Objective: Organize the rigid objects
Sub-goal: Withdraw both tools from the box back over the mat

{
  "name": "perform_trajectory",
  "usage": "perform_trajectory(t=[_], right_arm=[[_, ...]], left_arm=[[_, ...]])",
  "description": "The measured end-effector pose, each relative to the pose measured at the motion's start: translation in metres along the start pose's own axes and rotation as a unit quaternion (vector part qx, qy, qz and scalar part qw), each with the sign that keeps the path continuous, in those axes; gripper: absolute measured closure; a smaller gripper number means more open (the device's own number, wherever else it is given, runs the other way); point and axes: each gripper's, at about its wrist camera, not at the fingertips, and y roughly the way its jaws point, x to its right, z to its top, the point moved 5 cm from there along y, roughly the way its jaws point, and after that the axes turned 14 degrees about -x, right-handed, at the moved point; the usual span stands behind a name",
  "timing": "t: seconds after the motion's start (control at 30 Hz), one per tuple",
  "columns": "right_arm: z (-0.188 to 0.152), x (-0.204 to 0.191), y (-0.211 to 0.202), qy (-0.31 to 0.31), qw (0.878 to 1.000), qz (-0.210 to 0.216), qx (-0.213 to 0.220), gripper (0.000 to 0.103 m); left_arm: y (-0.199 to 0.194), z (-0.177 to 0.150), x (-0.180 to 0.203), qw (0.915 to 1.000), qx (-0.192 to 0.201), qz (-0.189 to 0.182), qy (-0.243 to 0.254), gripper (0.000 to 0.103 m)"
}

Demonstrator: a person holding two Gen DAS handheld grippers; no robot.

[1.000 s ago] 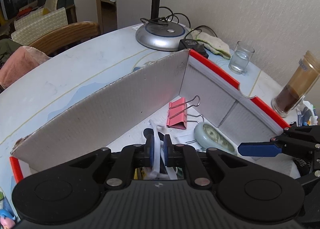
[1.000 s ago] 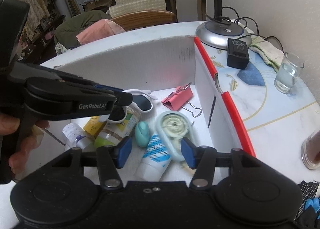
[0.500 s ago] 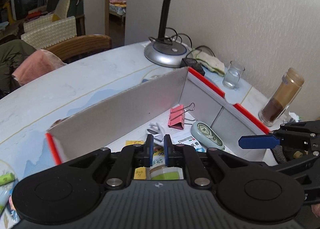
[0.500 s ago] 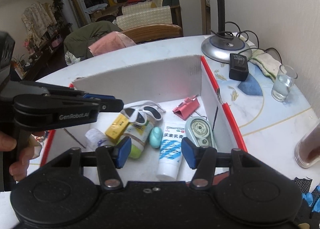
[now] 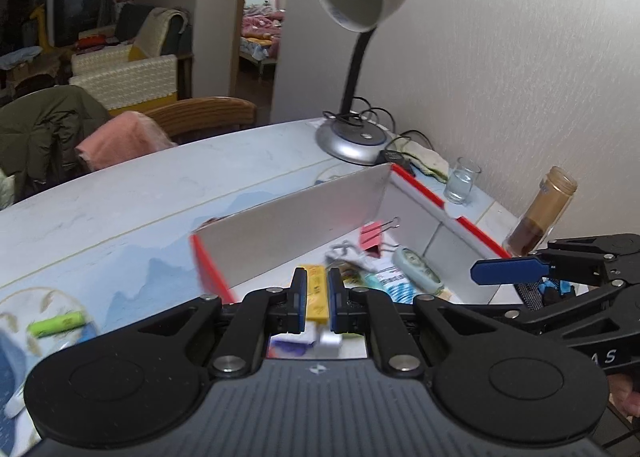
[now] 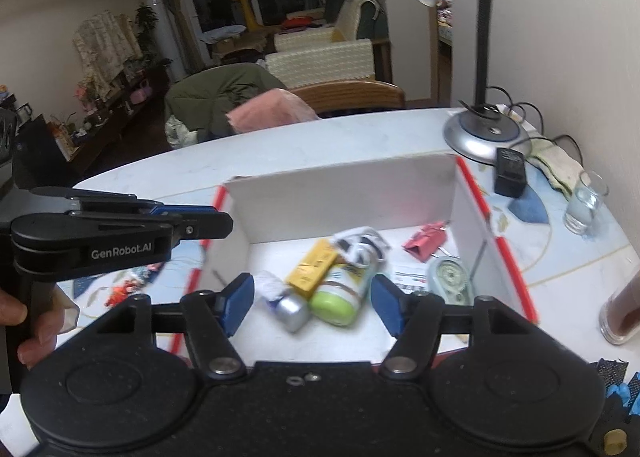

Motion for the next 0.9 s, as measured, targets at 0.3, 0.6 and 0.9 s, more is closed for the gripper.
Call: perform_trajectory(t=[0.3, 0.6, 0.9], right_arm=[[-0.002, -0.059, -0.004, -0.023, 0.999, 0.023, -0.003, 0.038], [-0.004, -0.116, 0.004, -0.048, 0.998, 0.036, -0.007, 0.034], [-0.005, -0.163, 0.024, -0.063, 0.997, 0.049, -0.02, 0.031]], left_arm=[[-0.038, -0.038, -0.046, 0.9995, -0.002, 0.022, -0.021, 0.093], [-0.071, -0.081, -0.098, 0.9982, 0.0, 0.033, -0.05, 0.093], [-0.096, -0.121, -0.15, 0.9962, 0.003, 0.052, -0.07, 0.025]])
